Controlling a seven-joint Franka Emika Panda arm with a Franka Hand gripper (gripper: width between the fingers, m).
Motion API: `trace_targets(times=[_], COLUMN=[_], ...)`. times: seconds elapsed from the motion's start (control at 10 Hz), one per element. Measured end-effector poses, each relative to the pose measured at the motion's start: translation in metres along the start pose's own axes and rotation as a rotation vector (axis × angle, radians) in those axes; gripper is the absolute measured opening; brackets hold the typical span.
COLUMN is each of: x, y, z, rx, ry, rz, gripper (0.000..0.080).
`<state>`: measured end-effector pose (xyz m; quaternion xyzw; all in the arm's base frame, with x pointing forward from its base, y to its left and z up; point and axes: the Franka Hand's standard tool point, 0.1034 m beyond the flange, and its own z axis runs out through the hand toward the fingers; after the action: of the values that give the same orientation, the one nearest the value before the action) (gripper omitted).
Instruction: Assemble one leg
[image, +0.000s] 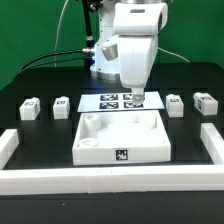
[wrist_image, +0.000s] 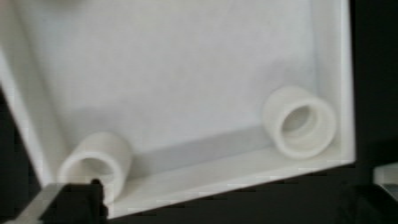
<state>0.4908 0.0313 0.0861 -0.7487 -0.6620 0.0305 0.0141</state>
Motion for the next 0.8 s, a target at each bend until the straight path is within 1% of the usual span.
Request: trace_targets(times=[0.1, 0.2, 0.5, 0.6, 0.7, 0.8], x=[-0.004, -0.009, -0.01, -0.018, -0.028, -0.033], y=[-0.004, -0.005, -0.005, -0.01, -0.025, -0.037], z=[0.004, 0.006, 0.006, 0.01, 0.02, 0.028], rx=[0.011, 0.016, 0.017, 0.029, 0.044, 0.065], ry=[-0.002, -0.003, -0.003, -0.003, 0.0, -0.001], rz=[-0.028, -0.018, -0.02, -0.043, -0.063, -0.056], gripper=[0.065, 0.065, 0.065, 0.065, 0.065, 0.065])
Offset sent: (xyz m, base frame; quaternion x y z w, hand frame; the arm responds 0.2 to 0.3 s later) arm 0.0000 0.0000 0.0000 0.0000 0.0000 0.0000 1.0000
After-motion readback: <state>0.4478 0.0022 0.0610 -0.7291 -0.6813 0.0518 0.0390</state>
